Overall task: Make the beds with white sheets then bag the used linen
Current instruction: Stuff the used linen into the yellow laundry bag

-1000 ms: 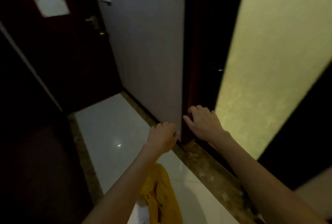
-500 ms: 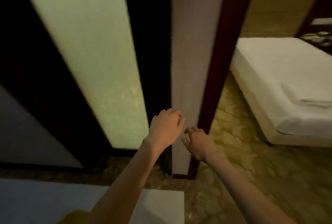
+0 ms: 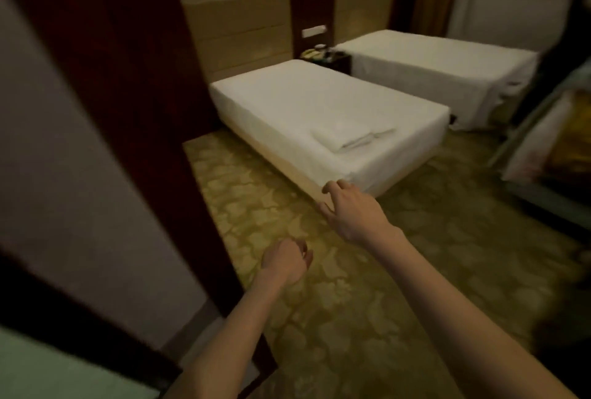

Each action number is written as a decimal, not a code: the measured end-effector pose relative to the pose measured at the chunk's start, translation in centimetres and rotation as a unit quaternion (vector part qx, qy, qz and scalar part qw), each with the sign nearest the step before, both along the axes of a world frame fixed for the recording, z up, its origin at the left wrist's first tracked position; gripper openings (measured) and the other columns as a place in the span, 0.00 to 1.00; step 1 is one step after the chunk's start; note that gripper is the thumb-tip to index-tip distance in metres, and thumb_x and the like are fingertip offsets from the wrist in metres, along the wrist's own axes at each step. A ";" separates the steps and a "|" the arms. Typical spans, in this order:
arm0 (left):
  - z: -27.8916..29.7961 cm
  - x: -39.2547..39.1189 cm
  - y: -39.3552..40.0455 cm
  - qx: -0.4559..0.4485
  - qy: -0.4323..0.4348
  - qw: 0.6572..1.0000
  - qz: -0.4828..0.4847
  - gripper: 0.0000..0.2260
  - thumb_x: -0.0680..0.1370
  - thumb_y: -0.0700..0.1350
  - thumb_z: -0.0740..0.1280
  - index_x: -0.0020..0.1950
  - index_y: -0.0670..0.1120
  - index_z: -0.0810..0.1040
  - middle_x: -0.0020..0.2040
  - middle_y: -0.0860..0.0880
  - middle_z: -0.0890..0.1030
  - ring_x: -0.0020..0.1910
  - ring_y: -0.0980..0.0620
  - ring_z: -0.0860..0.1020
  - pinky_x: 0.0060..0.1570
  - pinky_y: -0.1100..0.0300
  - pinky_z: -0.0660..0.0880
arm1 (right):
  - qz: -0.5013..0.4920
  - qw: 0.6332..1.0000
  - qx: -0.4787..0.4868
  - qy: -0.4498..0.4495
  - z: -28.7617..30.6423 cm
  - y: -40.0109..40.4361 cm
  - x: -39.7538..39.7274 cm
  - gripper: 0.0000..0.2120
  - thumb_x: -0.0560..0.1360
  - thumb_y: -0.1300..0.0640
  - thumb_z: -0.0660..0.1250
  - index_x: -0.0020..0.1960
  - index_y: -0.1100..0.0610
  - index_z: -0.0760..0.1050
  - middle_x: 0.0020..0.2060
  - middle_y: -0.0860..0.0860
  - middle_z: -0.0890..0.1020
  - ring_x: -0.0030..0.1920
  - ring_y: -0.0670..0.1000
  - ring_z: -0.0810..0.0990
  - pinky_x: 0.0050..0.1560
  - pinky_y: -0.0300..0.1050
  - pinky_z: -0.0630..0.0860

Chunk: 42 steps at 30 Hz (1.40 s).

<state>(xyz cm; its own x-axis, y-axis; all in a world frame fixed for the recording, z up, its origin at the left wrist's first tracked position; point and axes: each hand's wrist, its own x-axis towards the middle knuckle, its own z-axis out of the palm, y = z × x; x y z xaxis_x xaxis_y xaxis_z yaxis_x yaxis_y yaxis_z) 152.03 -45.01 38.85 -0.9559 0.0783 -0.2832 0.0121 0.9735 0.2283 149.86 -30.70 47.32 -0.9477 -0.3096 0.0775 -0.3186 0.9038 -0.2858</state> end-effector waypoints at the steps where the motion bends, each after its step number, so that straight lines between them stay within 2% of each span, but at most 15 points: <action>1: -0.2 -1.7 1.1 -0.001 0.004 1.000 -0.015 0.18 0.82 0.54 0.55 0.63 0.46 0.76 0.61 0.42 0.78 0.60 0.42 0.75 0.58 0.54 0.73 | -0.021 1.000 -0.005 0.004 0.0 1.0 -1.0 0.20 0.82 0.44 0.53 0.65 0.56 0.69 0.60 0.55 0.74 0.60 0.57 0.74 0.55 0.50 0.72; 6: -0.5 -9.8 7.0 0.010 0.015 0.997 -0.073 0.15 0.82 0.52 0.56 0.58 0.45 0.78 0.57 0.42 0.80 0.56 0.41 0.77 0.51 0.53 0.74 | -0.099 0.994 0.011 -0.050 -4.1 6.4 -6.8 0.20 0.81 0.45 0.53 0.65 0.56 0.68 0.61 0.55 0.74 0.62 0.58 0.72 0.58 0.52 0.71; 10: 0.8 -18.0 11.0 0.028 0.068 0.994 -0.082 0.16 0.82 0.52 0.56 0.54 0.44 0.79 0.53 0.43 0.81 0.51 0.42 0.79 0.51 0.50 0.77 | -0.125 0.984 0.040 -0.117 -8.2 10.1 -13.5 0.21 0.81 0.45 0.53 0.68 0.57 0.66 0.64 0.56 0.72 0.64 0.58 0.71 0.62 0.53 0.70; 14: 4.7 -25.6 14.4 0.050 0.144 0.986 -0.071 0.19 0.83 0.53 0.53 0.58 0.43 0.78 0.55 0.44 0.80 0.53 0.44 0.78 0.51 0.50 0.76 | -0.112 0.977 0.044 -0.175 -10.1 13.7 -20.5 0.20 0.82 0.47 0.52 0.67 0.58 0.67 0.64 0.56 0.72 0.64 0.58 0.71 0.63 0.56 0.70; 17: 6.3 -30.4 15.9 0.042 0.171 0.983 -0.050 0.19 0.83 0.53 0.52 0.62 0.45 0.77 0.57 0.45 0.79 0.55 0.45 0.77 0.52 0.51 0.75 | -0.086 0.980 0.040 -0.174 -10.2 16.4 -25.8 0.20 0.82 0.46 0.53 0.67 0.56 0.68 0.64 0.55 0.73 0.62 0.57 0.72 0.62 0.55 0.71; 20: 6.0 -34.6 17.2 0.023 0.149 0.988 -0.032 0.18 0.83 0.52 0.52 0.60 0.45 0.76 0.56 0.45 0.79 0.54 0.45 0.77 0.51 0.52 0.75 | -0.069 0.982 0.034 -0.173 -9.3 18.7 -30.4 0.19 0.82 0.46 0.53 0.65 0.57 0.69 0.62 0.55 0.74 0.61 0.57 0.73 0.61 0.56 0.73; 24: 2.6 -40.5 19.5 -0.016 0.100 0.995 -0.026 0.18 0.84 0.52 0.51 0.57 0.44 0.76 0.53 0.45 0.79 0.50 0.46 0.77 0.45 0.55 0.73 | -0.081 0.987 0.048 -0.133 -7.9 21.7 -38.0 0.19 0.82 0.46 0.52 0.63 0.58 0.69 0.60 0.57 0.74 0.58 0.58 0.74 0.57 0.53 0.74; 29: -1.7 -48.4 22.3 -0.020 0.042 0.999 -0.024 0.18 0.83 0.53 0.52 0.57 0.45 0.77 0.52 0.46 0.80 0.48 0.49 0.78 0.47 0.56 0.76 | -0.076 0.993 0.033 -0.085 -5.8 23.6 -46.6 0.20 0.82 0.46 0.52 0.68 0.58 0.66 0.64 0.56 0.72 0.61 0.57 0.73 0.60 0.52 0.72; 35: -4.2 -58.8 26.9 -0.029 0.011 0.998 -0.053 0.18 0.83 0.53 0.53 0.55 0.44 0.78 0.50 0.46 0.81 0.47 0.50 0.78 0.48 0.58 0.73 | -0.098 0.995 0.001 -0.026 -3.0 27.4 -57.1 0.21 0.82 0.45 0.51 0.69 0.56 0.65 0.66 0.54 0.71 0.62 0.55 0.72 0.60 0.52 0.73; 39: -4.9 -64.7 32.0 -0.035 -0.001 0.997 -0.074 0.18 0.83 0.53 0.52 0.58 0.45 0.77 0.53 0.46 0.80 0.50 0.49 0.78 0.52 0.56 0.73 | -0.103 0.995 0.009 -0.015 -4.9 31.5 -63.0 0.21 0.82 0.46 0.51 0.68 0.57 0.67 0.64 0.54 0.71 0.61 0.54 0.72 0.58 0.51 0.74; 42: -4.6 -70.0 36.1 -0.034 0.025 0.997 -0.071 0.18 0.84 0.51 0.52 0.59 0.44 0.78 0.54 0.46 0.80 0.51 0.48 0.78 0.54 0.54 0.74 | -0.103 0.991 0.043 -0.069 -8.7 35.5 -67.3 0.21 0.82 0.46 0.51 0.68 0.57 0.66 0.65 0.55 0.70 0.61 0.55 0.72 0.59 0.51 0.74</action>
